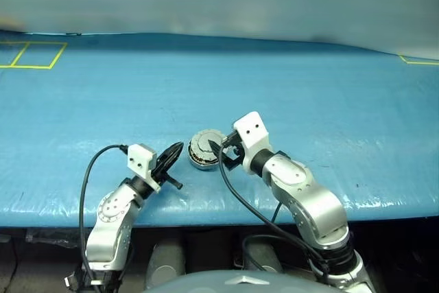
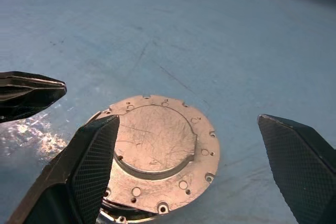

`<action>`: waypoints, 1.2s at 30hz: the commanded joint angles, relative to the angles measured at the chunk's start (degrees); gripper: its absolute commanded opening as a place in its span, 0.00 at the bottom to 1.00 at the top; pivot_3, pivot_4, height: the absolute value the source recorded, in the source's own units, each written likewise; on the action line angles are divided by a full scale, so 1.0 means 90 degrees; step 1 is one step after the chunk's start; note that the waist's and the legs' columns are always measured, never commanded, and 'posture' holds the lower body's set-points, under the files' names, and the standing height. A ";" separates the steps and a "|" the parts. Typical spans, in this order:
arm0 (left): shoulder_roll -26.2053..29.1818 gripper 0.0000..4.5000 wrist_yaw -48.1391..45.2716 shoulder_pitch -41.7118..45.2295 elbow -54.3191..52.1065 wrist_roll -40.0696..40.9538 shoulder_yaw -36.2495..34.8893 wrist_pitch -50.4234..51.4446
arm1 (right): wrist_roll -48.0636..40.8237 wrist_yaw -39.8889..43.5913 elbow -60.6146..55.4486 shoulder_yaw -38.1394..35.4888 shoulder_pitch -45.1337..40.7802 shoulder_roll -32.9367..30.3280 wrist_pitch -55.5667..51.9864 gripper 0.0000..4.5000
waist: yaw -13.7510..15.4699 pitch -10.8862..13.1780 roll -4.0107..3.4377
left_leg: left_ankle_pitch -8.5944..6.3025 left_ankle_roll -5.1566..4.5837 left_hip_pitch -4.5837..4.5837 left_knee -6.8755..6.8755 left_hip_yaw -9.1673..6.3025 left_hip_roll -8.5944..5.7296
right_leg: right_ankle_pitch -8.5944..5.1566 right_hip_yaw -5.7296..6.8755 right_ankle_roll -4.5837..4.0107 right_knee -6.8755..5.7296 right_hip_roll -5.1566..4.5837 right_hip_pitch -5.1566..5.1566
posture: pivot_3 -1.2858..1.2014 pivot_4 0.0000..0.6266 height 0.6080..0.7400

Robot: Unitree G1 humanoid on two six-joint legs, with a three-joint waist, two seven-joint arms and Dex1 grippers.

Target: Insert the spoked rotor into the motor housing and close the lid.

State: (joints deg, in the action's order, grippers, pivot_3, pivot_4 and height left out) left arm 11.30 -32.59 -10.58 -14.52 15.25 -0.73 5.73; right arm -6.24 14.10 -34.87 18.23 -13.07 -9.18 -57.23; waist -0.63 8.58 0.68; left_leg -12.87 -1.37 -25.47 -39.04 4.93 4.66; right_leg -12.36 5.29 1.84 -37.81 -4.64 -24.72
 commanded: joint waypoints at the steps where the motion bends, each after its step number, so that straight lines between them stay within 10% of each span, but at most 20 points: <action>1: -0.0094 0.00 0.0131 -0.0288 -0.0312 0.0017 0.0107 -0.0282 | -0.0088 0.0150 0.0230 0.0185 -0.0262 -0.0022 -0.0025 1.00 | -0.0001 0.0002 -0.0003 | 0.0000 0.0000 0.0000 0.0000 0.0000 0.0000 | 0.0000 0.0000 0.0000 0.0000 0.0000 -0.0001 | 0.52 0.24 1.00; 18: -0.0098 0.00 0.0204 -0.0308 -0.0135 0.0097 0.0452 -0.0389 | 0.0143 0.0523 0.1468 0.0677 -0.0611 -0.0174 0.0897 1.00 | -0.0005 0.0006 -0.0010 | -0.0002 0.0001 -0.0005 0.0006 0.0003 -0.0001 | -0.0002 0.0005 -0.0003 0.0002 -0.0005 -0.0013 | 0.52 0.24 1.00; 27: -0.0074 0.00 0.0177 -0.0292 -0.0107 0.0156 0.0448 -0.0411 | 0.0142 0.0475 0.1549 0.0560 -0.0561 -0.0050 0.0929 0.43 | -0.0005 0.0007 -0.0011 | -0.0002 0.0002 -0.0005 0.0007 0.0003 0.0000 | -0.0003 0.0005 -0.0004 0.0002 -0.0005 -0.0017 | 0.52 0.24 1.00; 36: -0.0051 0.00 0.0135 -0.0283 -0.0054 0.0200 0.0446 -0.0415 | 0.0083 0.0554 0.1389 0.0501 -0.0570 -0.0069 0.1022 0.52 | -0.0005 0.0009 -0.0014 | -0.0003 0.0003 -0.0009 0.0011 0.0005 0.0000 | -0.0004 0.0004 -0.0005 0.0003 -0.0006 -0.0025 | 0.52 0.24 1.00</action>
State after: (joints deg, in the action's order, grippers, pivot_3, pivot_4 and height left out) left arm 10.86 -31.08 -13.30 -14.47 16.43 2.92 3.22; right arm -4.95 18.86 -20.46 24.16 -18.11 -10.10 -49.11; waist -0.68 8.66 0.55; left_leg -12.90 -1.34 -25.57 -38.93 4.98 4.66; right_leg -12.40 5.33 1.79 -37.79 -4.69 -24.97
